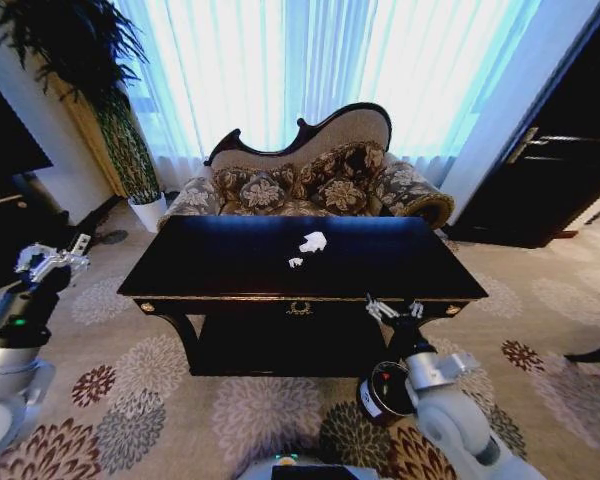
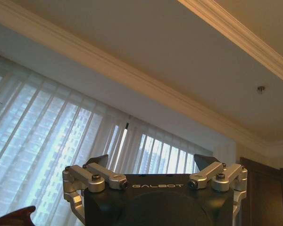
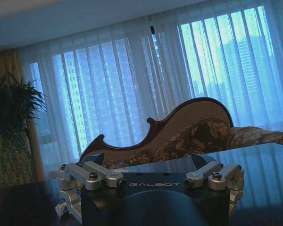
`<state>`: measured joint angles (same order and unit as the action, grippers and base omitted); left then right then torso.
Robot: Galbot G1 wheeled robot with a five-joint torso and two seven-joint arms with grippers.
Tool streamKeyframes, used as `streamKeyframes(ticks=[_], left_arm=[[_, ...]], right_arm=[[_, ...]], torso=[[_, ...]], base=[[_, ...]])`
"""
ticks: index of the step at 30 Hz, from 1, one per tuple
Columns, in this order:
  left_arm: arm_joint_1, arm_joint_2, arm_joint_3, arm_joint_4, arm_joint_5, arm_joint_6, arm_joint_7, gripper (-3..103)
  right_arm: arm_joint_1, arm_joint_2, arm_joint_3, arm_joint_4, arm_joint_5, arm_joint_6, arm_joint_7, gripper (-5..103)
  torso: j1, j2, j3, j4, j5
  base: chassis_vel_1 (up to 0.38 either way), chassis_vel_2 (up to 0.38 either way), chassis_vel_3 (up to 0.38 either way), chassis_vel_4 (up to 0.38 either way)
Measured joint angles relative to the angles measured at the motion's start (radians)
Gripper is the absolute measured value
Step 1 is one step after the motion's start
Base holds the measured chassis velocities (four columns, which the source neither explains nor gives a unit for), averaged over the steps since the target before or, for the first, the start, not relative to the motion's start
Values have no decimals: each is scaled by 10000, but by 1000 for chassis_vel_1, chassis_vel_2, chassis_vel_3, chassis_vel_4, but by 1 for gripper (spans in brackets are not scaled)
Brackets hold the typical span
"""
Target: Move to the front of the table and place the trash on the table into the trash bin.
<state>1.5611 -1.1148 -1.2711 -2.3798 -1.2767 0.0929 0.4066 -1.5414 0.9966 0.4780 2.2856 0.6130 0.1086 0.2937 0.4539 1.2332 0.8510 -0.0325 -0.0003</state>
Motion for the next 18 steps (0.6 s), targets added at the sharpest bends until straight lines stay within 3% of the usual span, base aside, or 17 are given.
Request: streamKeyframes(ticks=[3, 6, 9, 14, 18], left_arm=[[-18, 38, 36, -22, 32, 14, -91, 100], [-117, 144, 37, -243, -271, 38, -869, 100], [-224, 121, 39, -458, -401, 142, -1413, 100], [-263, -32, 60, -640, -407, 296, -1585, 100], [-209, -123, -77, -695, -343, 354, -1598, 100]], right_arm=[[265, -31, -117, 102, -32, -364, 435, 100], [1430, -256, -500, -24, -40, -1236, 1632, 100], [2460, -428, -844, -453, -41, -1630, 1731, 100], [3951, -745, -1568, -1176, -53, -1870, 1353, 100], [6272, -1216, -3437, -2839, 184, -1898, 1068, 100]], torso=[[0, 0, 0, -1, 1], [-1, 0, -1, 0, 0], [0, 0, 0, 2, 2], [1, -1, 0, 0, 2], [0, -1, 1, 1, 1]], base=[[0, 0, 0, 0], [0, 0, 0, 0], [0, 0, 0, 0], [0, 0, 0, 0], [0, 0, 0, 0]])
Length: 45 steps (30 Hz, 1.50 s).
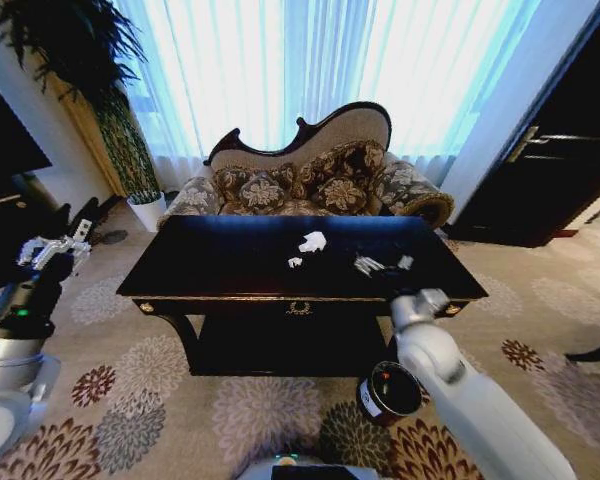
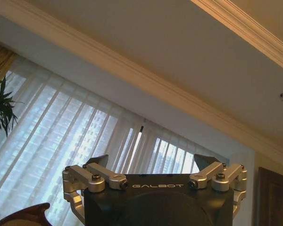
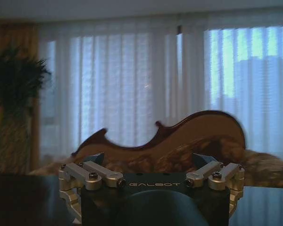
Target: Move to the front of the table and place the trash on the table into the trash bin.
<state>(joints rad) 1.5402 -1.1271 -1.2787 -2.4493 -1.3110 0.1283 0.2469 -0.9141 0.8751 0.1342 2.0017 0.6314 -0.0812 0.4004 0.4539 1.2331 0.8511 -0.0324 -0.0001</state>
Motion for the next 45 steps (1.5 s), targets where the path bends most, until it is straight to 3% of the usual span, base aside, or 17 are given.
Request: streamKeyframes(ticks=[5, 6, 8, 11, 14, 19, 24, 28, 45], left_arm=[[-28, 11, -112, -34, 1, 76, 3, 100], [-92, 14, -139, -57, 1, 136, 3, 100], [-97, 15, -133, -47, 10, 154, 5, 100], [-88, 16, -126, -26, 41, 160, 5, 100], [-68, -6, -131, -6, 55, 163, 5, 100], [-16, -63, -128, -14, 133, 163, 14, 100], [8, -103, -91, -116, 187, 165, 29, 100], [59, -79, -208, -81, 154, 163, 59, 100], [34, 66, -476, 246, -135, 33, 163, 100]], right_arm=[[1876, -193, -1407, -1116, 630, 3, -99, 100], [3670, -205, -3007, -2066, 970, -69, -222, 100], [4535, -104, -3913, -2671, 1100, -139, -278, 100], [5333, 12, -4657, -3297, 1162, -192, -424, 100], [6345, 65, -5481, -3738, 1748, -889, -667, 100], [7192, 141, -6194, -3997, 2394, -1391, -500, 100], [8167, 335, -7096, -4661, 3080, -2785, -493, 100], [8614, 509, -7493, -5060, 3533, -3501, -327, 100], [9496, 1395, -8235, -6578, 4433, -4010, 341, 100]], torso=[[2, 0, 1, 0, -1], [1, 0, 0, 1, -2], [1, 0, -1, 1, -2], [1, -1, 0, 3, -2], [3, -1, 0, -1, -1], [2, -1, -2, 0, -2], [0, 0, -2, -2, -2], [0, 0, -1, -2, -1], [0, 1, -2, 1, -2]], base=[[0, 0, 0, 0], [0, 0, 0, 0], [0, 0, 0, 0], [0, 0, 0, 0], [0, 0, 0, 0], [0, 0, 0, 0], [0, 0, 0, 0], [0, 0, 0, 0], [0, 0, 0, 0]])
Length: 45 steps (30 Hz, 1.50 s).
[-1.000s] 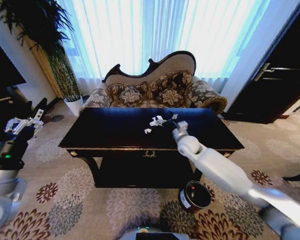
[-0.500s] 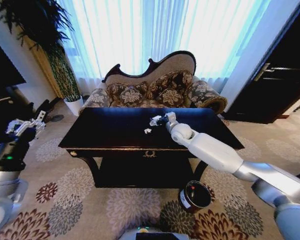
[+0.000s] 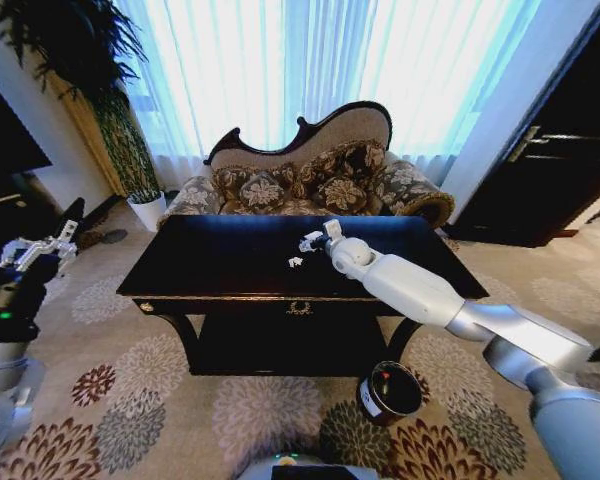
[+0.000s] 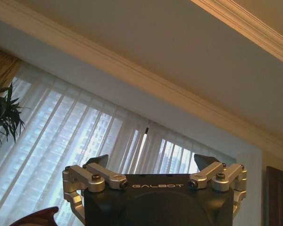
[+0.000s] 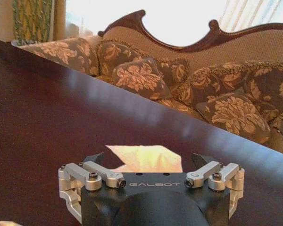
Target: Move to the front of the table and place the trash on the table into the trash bin.
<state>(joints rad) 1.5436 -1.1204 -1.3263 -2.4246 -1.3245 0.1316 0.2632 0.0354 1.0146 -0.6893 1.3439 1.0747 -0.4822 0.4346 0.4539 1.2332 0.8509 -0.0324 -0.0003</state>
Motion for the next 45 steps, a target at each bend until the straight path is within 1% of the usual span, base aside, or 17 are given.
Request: streamKeyframes(ticks=[5, 9, 13, 15, 19, 20, 21, 24, 25, 28, 29, 30, 33, 35, 39, 42, 45], left_arm=[[-119, 16, 101, 78, -9, -4, 3, 100], [-196, 30, 182, 136, -6, -4, 6, 100], [-245, 35, 240, 200, 17, -4, 29, 100], [-252, 34, 254, 214, 24, -4, 42, 100], [-280, 38, 289, 247, 37, -4, 61, 100], [-280, 38, 289, 247, 37, -4, 61, 100], [-286, 40, 296, 255, 41, -4, 62, 100], [-292, 41, 320, 263, 54, -4, 65, 100], [-292, 41, 320, 263, 54, -4, 65, 100], [-310, 41, 343, 264, 63, -4, 67, 100], [-310, 41, 343, 264, 63, -4, 67, 100], [-312, 41, 344, 258, 63, -5, 67, 100], [-302, 34, 346, 209, 63, -20, 67, 100], [-297, 28, 343, 190, 61, -26, 67, 100], [-289, -25, 345, 130, 47, -33, 67, 100], [-297, -112, 439, 18, 40, -36, 67, 100], [-324, -164, 501, -52, 32, -38, 65, 100]], right_arm=[[33, 12, -25, -186, 27, -96, 67, 102], [-44, -26, -20, -285, 31, -126, 13, 96], [-304, -107, 87, -242, -72, -60, -197, 75], [-364, -120, 119, -210, -85, -48, -217, 75], [-587, -230, 268, -15, -108, 30, -363, 53], [-587, -230, 268, -15, -108, 30, -363, 53], [-660, -291, 318, 60, -111, 94, -439, 53], [-974, -566, 530, 381, -64, 456, -849, 36], [-974, -566, 530, 381, -64, 456, -849, 36], [-1330, -818, 831, 672, 48, 1002, -1506, 20], [-1330, -818, 831, 672, 48, 1002, -1506, 20], [-1447, -906, 949, 784, 123, 1207, -1721, 20], [-1822, -1202, 1543, 1219, 471, 1886, -2440, 4], [-1963, -1309, 1828, 1386, 573, 2106, -2656, 2], [-2597, -1731, 2838, 2036, 1028, 2737, -3180, 1], [-3764, -2331, 4200, 2660, 1353, 3230, -3784, 1], [-4698, -2753, 5084, 3041, 1499, 3355, -3947, 1]], torso=[[0, 0, 0, -2, 1], [0, 0, -1, -2, 1], [-4, 4, -5, 0, 0], [-4, 4, -6, 0, 0], [-4, 5, -5, 1, -1], [-4, 5, -5, 1, -1], [-4, 4, -4, 1, 0], [-4, 4, -2, -3, 0], [-4, 4, -2, -3, 0], [-1, 1, 1, -4, 3], [-1, 1, 1, -4, 3], [0, -1, 3, -3, 3], [5, -5, 6, -1, 5], [5, -5, 6, 1, 4], [2, -4, 2, 0, 3], [1, -2, 0, 2, 1], [1, -2, 0, -3, 7]], base=[[0, 0, 0, 0], [0, 0, 0, 0], [0, 0, 0, 0], [0, 0, 0, 0], [0, 0, 0, 0], [0, 0, 0, 0], [0, 0, 0, 0], [0, 0, 0, 0], [0, 0, 0, 0], [0, 0, 0, 0], [0, 0, 0, 0], [0, 0, 0, 0], [0, 0, 0, 0], [0, 0, 0, 0], [0, 0, 0, 0], [0, 0, 0, 0], [0, 0, 0, 0]])
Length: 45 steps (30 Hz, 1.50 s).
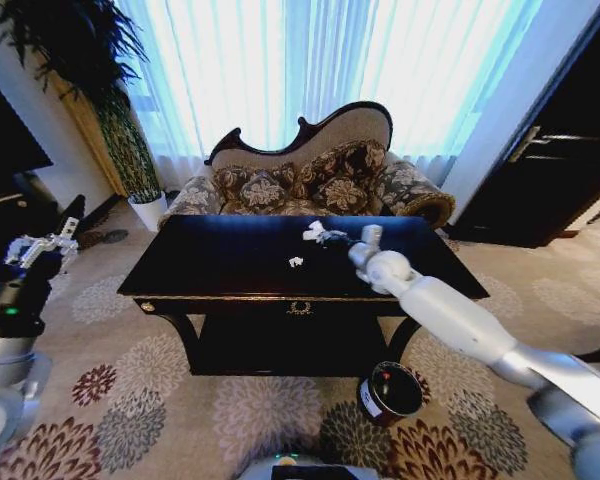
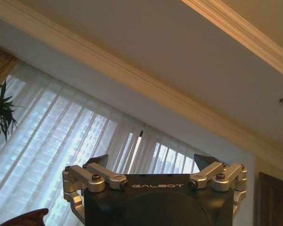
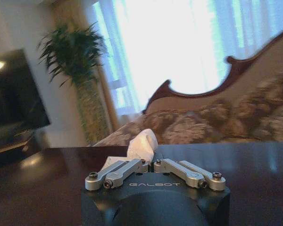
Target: Move to the front of the table and place the trash on the table into the trash bin.
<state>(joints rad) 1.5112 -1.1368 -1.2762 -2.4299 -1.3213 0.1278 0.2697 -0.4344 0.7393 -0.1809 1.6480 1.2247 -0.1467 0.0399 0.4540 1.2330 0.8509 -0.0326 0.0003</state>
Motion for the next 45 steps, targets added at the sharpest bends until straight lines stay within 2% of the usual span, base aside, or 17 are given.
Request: streamKeyframes(ticks=[3, 5, 6, 9, 11, 14, 19, 23, 24, 28, 29, 33, 36, 40, 41, 44, 45], left_arm=[[-62, -56, 130, -105, -41, 0, -34, 100], [-76, -59, 161, -121, -44, -1, -41, 100], [-136, -60, 238, -134, -47, 0, -67, 100], [-238, -21, 337, -81, -82, -1, -94, 100], [-316, -15, 494, -35, -75, -1, -126, 100], [-340, -110, 699, -59, 13, -2, -149, 100], [-249, -260, 710, -214, 72, -1, -153, 100], [-213, -257, 592, -268, 45, -2, -157, 100], [-213, -257, 592, -268, 45, -2, -157, 100], [-215, -235, 545, -203, -23, -15, -160, 100], [-215, -235, 545, -203, -23, -15, -160, 100], [-203, -270, 523, -146, -32, -32, -172, 100], [-203, -263, 521, -101, -43, -36, -173, 100], [-235, -216, 561, -67, -51, -37, -176, 100], [-253, -206, 585, -69, -52, -37, -181, 100], [-266, -210, 675, -167, -53, -24, -225, 100], [-266, -210, 675, -167, -53, -24, -225, 100]], right_arm=[[-1830, -836, 1705, 808, 153, 261, -92, 1], [-2172, -960, 2000, 929, 176, 302, -107, 1], [-3382, -1283, 2862, 1326, 223, 402, -197, 1], [-4841, -1504, 3824, 1724, 302, 546, -310, 1], [-6203, -1605, 4956, 2064, 393, 753, -557, 1], [-8127, -1569, 6362, 2306, 411, 1408, -1304, 1], [-9445, -1291, 7574, 2436, 539, 1984, -2235, 1], [-10586, -524, 9012, 2385, 681, 2458, -3586, 1], [-10586, -524, 9012, 2385, 681, 2458, -3586, 1], [-11164, 383, 9380, 1251, 688, 3377, -6652, 1], [-11164, 383, 9380, 1251, 688, 3377, -6652, 1], [-11391, 1391, 9408, 20, 449, 3758, -8423, 1], [-11449, 1807, 9353, -624, 180, 3959, -8992, 1], [-11335, 2237, 8783, -1741, -767, 4363, -9001, 1], [-11230, 2333, 8533, -2049, -1237, 4490, -8722, 1], [-10756, 2772, 7542, -2778, -3163, 4583, -6657, 1], [-10756, 2772, 7542, -2778, -3163, 4583, -6657, 1]], torso=[[0, 0, -1, -1, -1], [-1, 2, -1, 0, -2], [-3, 3, -2, -5, -7], [-3, 3, -2, -1, 5], [-3, 4, -2, 4, -7], [-3, 3, -2, -2, -5], [-4, 4, -3, 3, -4], [-3, 4, -2, 2, -8], [-3, 4, -2, 2, -8], [-3, 3, -2, 3, -5], [-3, 3, -2, 3, -5], [-3, 3, -1, 1, -3], [-3, 3, -1, 1, -9], [-4, 3, -1, -1, -5], [-4, 3, -1, 0, -6], [-1, 2, 0, 0, -7], [-1, 2, 0, 0, -7]], base=[[0, 0, 0, 0], [0, 0, 0, 0], [0, 0, 0, 0], [0, 0, 0, 0], [0, 0, 0, 0], [0, 0, 0, 0], [0, 0, 0, 0], [0, 0, 0, 0], [0, 0, 0, 0], [0, 0, 0, 0], [0, 0, 0, 0], [0, 0, 0, 0], [0, 0, 0, 0], [0, 0, 0, 0], [0, 0, 0, 0], [0, 0, 0, 0], [0, 0, 0, 0]])
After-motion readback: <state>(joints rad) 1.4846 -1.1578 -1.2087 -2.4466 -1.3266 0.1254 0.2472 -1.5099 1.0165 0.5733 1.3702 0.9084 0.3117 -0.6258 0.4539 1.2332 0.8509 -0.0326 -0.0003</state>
